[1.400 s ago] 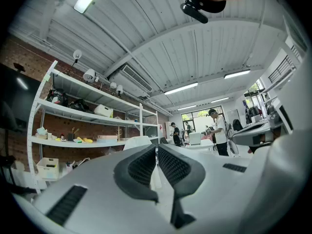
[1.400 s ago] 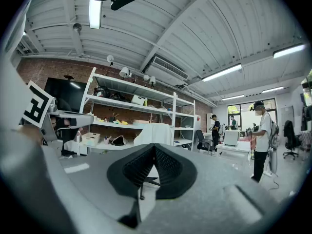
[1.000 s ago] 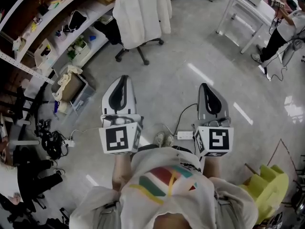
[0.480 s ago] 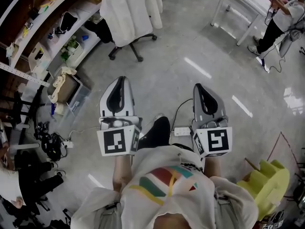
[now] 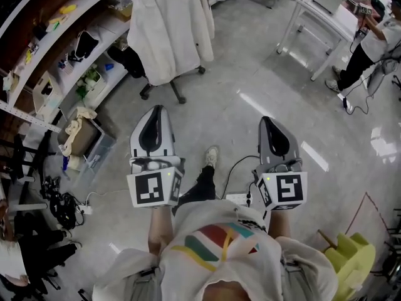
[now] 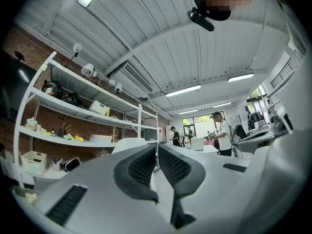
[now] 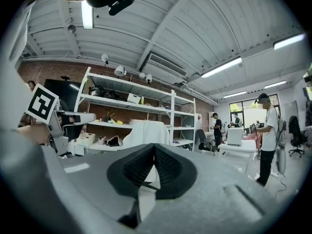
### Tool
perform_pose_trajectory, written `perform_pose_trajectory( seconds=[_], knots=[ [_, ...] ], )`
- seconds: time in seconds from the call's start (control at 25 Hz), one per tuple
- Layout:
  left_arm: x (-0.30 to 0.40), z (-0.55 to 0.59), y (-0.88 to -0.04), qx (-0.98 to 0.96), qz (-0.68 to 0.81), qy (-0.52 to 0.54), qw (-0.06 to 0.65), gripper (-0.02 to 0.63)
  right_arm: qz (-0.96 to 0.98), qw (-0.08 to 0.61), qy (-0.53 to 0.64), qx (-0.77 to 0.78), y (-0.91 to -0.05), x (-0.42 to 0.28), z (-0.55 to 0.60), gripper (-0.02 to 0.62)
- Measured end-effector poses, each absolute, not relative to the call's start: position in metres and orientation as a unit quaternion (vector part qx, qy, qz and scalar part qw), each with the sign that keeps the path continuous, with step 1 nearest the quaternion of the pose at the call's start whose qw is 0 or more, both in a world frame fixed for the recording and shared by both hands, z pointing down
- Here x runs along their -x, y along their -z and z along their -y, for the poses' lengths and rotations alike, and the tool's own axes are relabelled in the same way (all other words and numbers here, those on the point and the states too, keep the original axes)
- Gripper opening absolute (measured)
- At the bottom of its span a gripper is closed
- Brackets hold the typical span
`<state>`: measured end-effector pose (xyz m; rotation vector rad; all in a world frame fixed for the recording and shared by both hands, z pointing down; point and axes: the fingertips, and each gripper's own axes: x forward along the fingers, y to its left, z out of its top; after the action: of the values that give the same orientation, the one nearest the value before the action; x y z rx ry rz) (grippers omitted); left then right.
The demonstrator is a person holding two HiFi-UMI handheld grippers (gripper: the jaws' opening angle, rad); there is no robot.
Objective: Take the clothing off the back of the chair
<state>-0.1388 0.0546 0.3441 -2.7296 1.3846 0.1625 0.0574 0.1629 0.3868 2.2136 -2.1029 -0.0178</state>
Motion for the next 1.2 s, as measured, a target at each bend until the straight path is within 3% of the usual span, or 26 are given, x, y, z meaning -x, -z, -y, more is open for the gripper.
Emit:
perform_pose_trajectory(
  seconds=[0.52,1.2],
  knots=[
    [0.081,0.145,-0.320,0.883,-0.465,-0.062,0.031,0.026,0.680,0.050,0.026,-0.731,-0.351,-0.125,0.029,-0.003],
    [0.069,0.217,-0.312,0.833,-0.549,-0.046,0.041,0.026,0.743,0.022,-0.001,-0.669,-0.355,-0.162,0.157,-0.003]
  ],
)
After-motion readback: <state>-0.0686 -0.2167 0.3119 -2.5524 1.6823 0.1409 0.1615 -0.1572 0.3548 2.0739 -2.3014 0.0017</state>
